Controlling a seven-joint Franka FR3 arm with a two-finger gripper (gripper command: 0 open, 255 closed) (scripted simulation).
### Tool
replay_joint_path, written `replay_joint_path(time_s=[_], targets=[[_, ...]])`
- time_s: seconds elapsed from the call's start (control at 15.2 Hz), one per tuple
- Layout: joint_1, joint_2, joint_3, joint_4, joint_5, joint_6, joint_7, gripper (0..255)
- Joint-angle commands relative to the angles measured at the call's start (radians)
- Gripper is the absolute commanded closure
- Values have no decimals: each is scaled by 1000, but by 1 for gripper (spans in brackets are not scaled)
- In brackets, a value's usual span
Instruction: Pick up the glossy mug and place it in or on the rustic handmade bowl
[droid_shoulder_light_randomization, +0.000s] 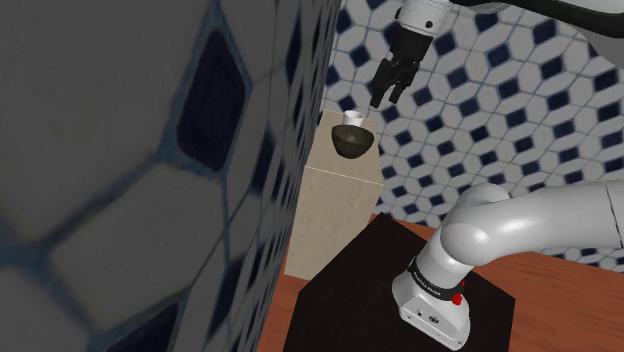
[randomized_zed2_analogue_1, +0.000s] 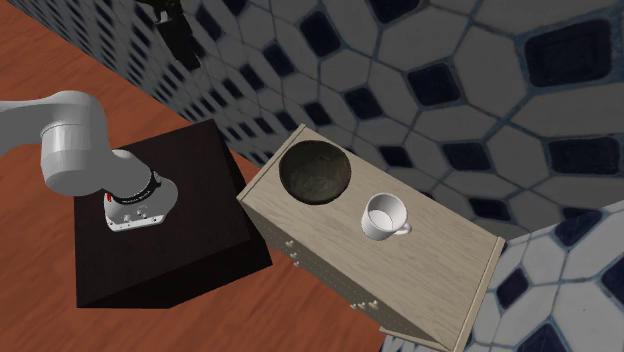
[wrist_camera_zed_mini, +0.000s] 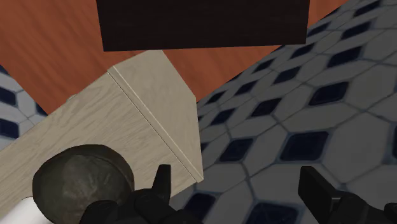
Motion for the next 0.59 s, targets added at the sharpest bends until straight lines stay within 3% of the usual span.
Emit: replay_joint_path(time_s=[0.0, 0.53], targets=[[0, 0, 0, 0, 0, 0, 0, 0], [-32, 184, -111, 2, -72, 176, -116, 0]])
